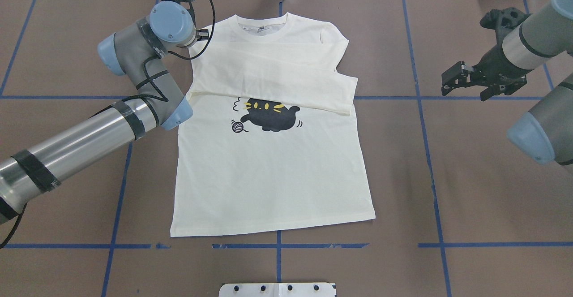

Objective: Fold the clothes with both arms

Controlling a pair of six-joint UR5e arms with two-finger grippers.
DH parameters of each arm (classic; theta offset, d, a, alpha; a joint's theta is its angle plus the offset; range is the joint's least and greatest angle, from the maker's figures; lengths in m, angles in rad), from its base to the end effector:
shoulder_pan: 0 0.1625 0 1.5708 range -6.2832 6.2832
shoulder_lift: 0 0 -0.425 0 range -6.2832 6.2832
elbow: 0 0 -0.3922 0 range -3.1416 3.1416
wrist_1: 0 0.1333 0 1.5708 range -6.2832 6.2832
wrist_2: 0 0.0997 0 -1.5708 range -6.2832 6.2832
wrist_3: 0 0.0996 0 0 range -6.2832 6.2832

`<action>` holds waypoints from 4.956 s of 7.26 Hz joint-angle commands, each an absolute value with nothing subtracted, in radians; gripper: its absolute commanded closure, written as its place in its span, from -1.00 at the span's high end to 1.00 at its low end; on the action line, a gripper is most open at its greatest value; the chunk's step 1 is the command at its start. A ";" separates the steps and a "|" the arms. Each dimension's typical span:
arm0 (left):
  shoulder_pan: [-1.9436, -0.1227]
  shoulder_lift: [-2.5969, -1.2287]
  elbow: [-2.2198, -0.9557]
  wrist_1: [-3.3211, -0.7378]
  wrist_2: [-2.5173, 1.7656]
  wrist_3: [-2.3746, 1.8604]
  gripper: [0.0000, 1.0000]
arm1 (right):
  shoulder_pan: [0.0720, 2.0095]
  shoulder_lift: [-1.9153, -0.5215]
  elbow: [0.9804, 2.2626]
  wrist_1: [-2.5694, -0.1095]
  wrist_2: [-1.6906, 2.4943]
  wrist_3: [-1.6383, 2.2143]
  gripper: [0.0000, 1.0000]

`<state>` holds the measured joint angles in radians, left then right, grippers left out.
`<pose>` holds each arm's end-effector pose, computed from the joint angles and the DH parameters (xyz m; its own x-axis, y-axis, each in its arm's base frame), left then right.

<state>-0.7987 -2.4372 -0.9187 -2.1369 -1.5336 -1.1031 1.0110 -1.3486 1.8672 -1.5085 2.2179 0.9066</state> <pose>0.4934 -0.7031 0.3549 0.7735 -0.1486 -0.6161 0.4319 0.8351 0.3408 -0.2360 -0.5145 0.3944 0.6580 0.1238 0.7428 -0.1204 0.9910 -0.0586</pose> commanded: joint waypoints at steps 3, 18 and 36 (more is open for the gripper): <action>-0.876 -2.412 -1.018 -2.157 -1.752 -1.079 1.00 | 1.006 -1.348 1.882 -1.499 2.215 0.908 1.00; -0.769 -2.026 -1.963 -1.689 -1.901 -1.094 1.00 | 0.313 -1.335 1.948 -1.436 1.759 1.566 1.00; -0.332 -1.784 -2.014 -1.704 -1.710 -1.542 0.80 | 0.354 -1.319 2.086 -1.433 1.763 1.617 -1.00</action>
<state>-0.3701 -1.7964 -2.0201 -1.7038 -1.7158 -1.5256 0.3487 -1.3212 2.0836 -1.4328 1.7626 1.6170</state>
